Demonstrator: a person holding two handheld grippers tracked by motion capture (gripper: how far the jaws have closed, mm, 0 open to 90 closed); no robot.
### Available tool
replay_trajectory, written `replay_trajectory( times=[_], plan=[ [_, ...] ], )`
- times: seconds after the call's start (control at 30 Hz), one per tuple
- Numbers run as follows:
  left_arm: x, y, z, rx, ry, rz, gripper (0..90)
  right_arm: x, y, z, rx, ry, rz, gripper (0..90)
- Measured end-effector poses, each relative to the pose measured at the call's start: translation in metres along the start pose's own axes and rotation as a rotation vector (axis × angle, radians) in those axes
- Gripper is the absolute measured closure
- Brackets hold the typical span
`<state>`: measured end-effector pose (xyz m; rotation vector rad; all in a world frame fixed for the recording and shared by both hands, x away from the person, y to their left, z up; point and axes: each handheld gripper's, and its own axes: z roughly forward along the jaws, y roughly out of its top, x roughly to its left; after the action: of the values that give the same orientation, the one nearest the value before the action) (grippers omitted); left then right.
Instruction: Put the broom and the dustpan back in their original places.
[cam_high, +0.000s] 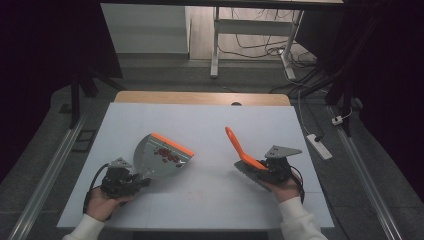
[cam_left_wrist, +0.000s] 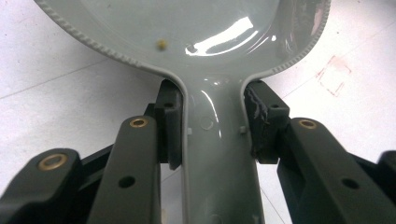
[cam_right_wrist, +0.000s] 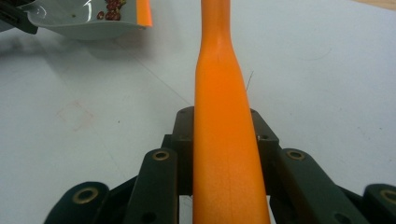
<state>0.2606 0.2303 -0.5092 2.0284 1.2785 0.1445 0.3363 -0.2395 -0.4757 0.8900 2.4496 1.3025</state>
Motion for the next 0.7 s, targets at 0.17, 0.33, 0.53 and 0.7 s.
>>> replay_trajectory(
  times=[0.17,0.33,0.53,0.7],
  plan=[
    [-0.004,-0.002,0.001,-0.012,0.023,-0.018,61.3,0.001,-0.002,-0.004,0.009,0.007,0.007,70.3],
    [-0.005,-0.006,-0.001,-0.027,0.041,-0.045,61.4,0.006,-0.005,-0.008,0.007,0.021,0.031,70.3],
    [-0.004,-0.010,-0.001,-0.042,0.067,-0.082,61.4,0.009,-0.005,-0.014,-0.002,0.020,0.058,70.3],
    [-0.004,-0.014,-0.003,-0.054,0.091,-0.118,61.4,0.009,-0.006,-0.017,-0.005,0.013,0.054,70.3]
  ],
)
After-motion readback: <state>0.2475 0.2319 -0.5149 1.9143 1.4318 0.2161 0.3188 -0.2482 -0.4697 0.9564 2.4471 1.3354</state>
